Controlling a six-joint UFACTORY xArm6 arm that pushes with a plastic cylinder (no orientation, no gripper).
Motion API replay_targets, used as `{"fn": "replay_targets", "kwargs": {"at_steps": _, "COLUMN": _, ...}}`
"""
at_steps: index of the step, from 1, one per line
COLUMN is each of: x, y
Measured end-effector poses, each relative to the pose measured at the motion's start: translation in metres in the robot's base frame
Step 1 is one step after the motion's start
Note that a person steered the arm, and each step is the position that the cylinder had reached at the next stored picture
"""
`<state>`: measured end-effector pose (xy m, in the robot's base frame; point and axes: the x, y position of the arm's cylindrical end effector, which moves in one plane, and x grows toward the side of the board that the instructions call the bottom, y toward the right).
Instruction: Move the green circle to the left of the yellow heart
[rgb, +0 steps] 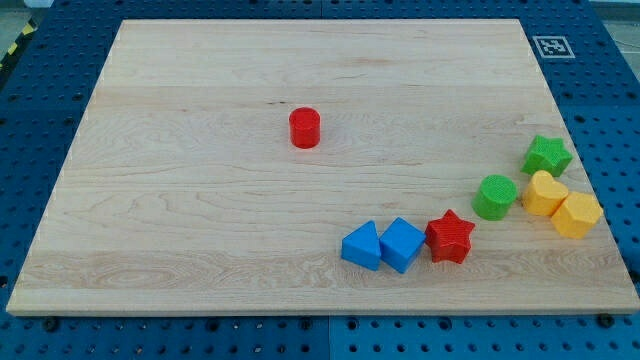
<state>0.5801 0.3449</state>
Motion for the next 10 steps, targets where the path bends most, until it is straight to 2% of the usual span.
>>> {"fn": "replay_targets", "kwargs": {"at_steps": 1, "x": 0.037, "y": -0.019}}
{"fn": "replay_targets", "kwargs": {"at_steps": 2, "x": 0.035, "y": -0.058}}
{"fn": "replay_targets", "kwargs": {"at_steps": 3, "x": 0.015, "y": -0.099}}
{"fn": "replay_targets", "kwargs": {"at_steps": 4, "x": -0.016, "y": -0.113}}
{"fn": "replay_targets", "kwargs": {"at_steps": 10, "x": -0.042, "y": -0.148}}
